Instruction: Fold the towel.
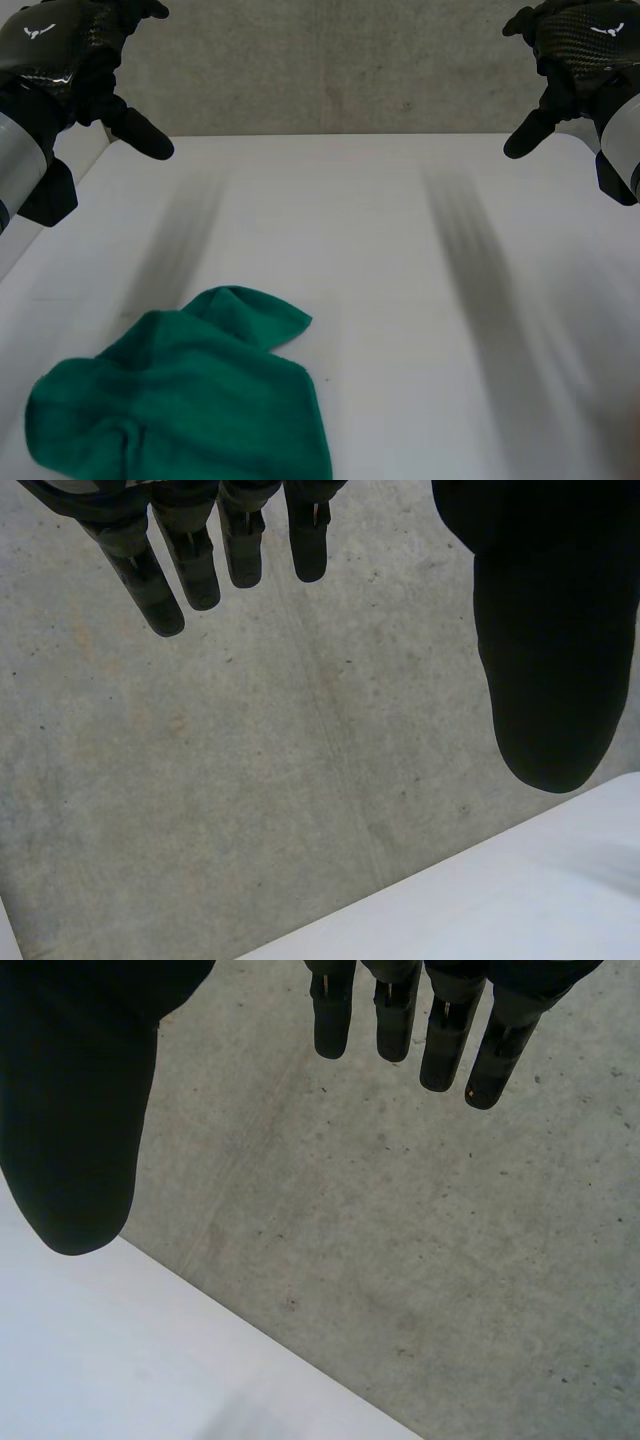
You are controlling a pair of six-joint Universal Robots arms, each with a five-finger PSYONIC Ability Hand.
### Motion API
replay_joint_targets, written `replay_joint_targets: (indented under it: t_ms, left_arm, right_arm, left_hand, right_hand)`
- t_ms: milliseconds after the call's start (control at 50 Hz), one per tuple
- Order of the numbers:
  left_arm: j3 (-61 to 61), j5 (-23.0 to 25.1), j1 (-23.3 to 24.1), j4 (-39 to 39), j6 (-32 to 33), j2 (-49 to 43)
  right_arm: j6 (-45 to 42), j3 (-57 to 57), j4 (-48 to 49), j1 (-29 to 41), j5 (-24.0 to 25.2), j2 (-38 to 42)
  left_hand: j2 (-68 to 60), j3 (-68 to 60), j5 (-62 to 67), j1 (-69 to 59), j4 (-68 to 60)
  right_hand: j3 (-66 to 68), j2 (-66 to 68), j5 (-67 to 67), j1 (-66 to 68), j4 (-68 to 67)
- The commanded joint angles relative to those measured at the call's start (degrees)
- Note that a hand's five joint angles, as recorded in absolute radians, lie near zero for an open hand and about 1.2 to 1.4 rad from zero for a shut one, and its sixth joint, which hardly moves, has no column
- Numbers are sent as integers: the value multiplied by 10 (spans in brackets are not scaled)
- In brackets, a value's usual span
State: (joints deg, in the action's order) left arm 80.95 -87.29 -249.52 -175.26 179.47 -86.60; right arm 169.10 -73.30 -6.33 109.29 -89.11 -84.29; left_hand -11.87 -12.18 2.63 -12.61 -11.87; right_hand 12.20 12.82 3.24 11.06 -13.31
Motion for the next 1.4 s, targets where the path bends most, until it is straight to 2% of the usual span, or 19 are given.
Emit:
replay_joint_targets:
  t_ms: [20, 160, 260, 320, 480, 560, 620, 740, 800, 840, 860, 880, 900, 980, 1080, 1140, 1240, 1280, 1400]
  left_arm:
    - [1, 0, 1, 0, 1, -2]
    - [7, 1, 1, 0, 7, -4]
    - [8, 1, 2, 1, 9, -6]
    - [8, 2, 3, 7, 22, -12]
    - [59, -2, 9, 68, 202, -55]
    - [114, -9, 33, 83, 270, -85]
    - [154, -16, 59, 68, 293, -114]
    - [190, -60, 64, 8, 294, -176]
    - [196, -87, 68, -25, 294, -203]
    - [195, -92, 69, -50, 294, -218]
    - [195, -92, 69, -50, 294, -218]
    - [193, -92, 69, -59, 294, -221]
    - [186, -92, 68, -84, 297, -228]
    - [164, -94, 74, -117, 300, -226]
    - [98, -94, 110, -169, 296, -232]
    - [22, -100, 152, -210, 298, -274]
    - [-51, -98, 199, -219, 298, -334]
    - [-81, -97, 233, -222, 297, -372]
    - [-54, -93, 313, -218, 287, -395]
  right_arm:
    - [-1, -1, 0, 2, 1, 0]
    - [-2, -4, 0, 4, 18, 1]
    - [-11, -10, -2, 5, 65, 3]
    - [-24, -11, -4, 6, 75, 4]
    - [-54, -18, -8, 7, 79, 9]
    - [-57, -42, -5, 5, 82, 11]
    - [-63, -60, -6, 4, 82, 12]
    - [-110, -122, 3, -3, 82, 21]
    - [-129, -142, 7, -3, 81, 26]
    - [-140, -158, 13, -3, 81, 27]
    - [-141, -162, 16, -3, 81, 27]
    - [-143, -167, 20, -5, 81, 27]
    - [-143, -168, 22, -5, 81, 27]
    - [-143, -171, 29, -12, 80, 27]
    - [-143, -178, 31, -38, 81, 20]
    - [-140, -181, 32, -43, 79, 14]
    - [-135, -185, 40, -50, 76, 10]
    - [-132, -190, 55, -62, 75, 8]
    - [-113, -195, 75, -81, 75, 6]
  left_hand:
    - [18, 21, -26, 26, 18]
    - [18, 21, -26, 26, 18]
    - [13, 16, -21, 21, 13]
    - [5, 8, -12, 12, 5]
    - [-9, -6, 1, -1, -9]
    - [-9, -6, 1, -1, -9]
    - [-9, -6, 1, -1, -9]
    - [-42, -39, 35, -35, -42]
    - [-146, -143, 139, -139, -146]
    - [-344, -341, 337, -337, -344]
    - [-345, -342, 338, -338, -345]
    - [-428, -425, 421, -421, -428]
    - [-679, -676, 671, -671, -679]
    - [-681, -678, 674, -674, -681]
    - [-681, -678, 674, -674, -681]
    - [-681, -678, 674, -674, -681]
    - [-681, -678, 674, -674, -681]
    - [-681, -678, 674, -674, -681]
    - [-681, -678, 674, -674, -681]
  right_hand:
    - [-22, -28, -32, -11, 33]
    - [-22, -28, -32, -11, 33]
    - [-22, -28, -32, -11, 33]
    - [-22, -28, -32, -11, 33]
    - [-22, -28, -32, -11, 33]
    - [-22, -28, -32, -11, 33]
    - [-22, -28, -32, -11, 33]
    - [-22, -28, -32, -11, 33]
    - [-22, -28, -32, -11, 33]
    - [-22, -28, -32, -11, 33]
    - [-22, -28, -32, -11, 33]
    - [-22, -28, -32, -11, 33]
    - [-22, -28, -32, -11, 33]
    - [-22, -28, -32, -11, 33]
    - [-22, -28, -32, -11, 33]
    - [-22, -28, -32, -11, 33]
    - [-22, -28, -32, -11, 33]
    - [-22, -28, -32, -11, 33]
    - [-22, -28, -32, -11, 33]
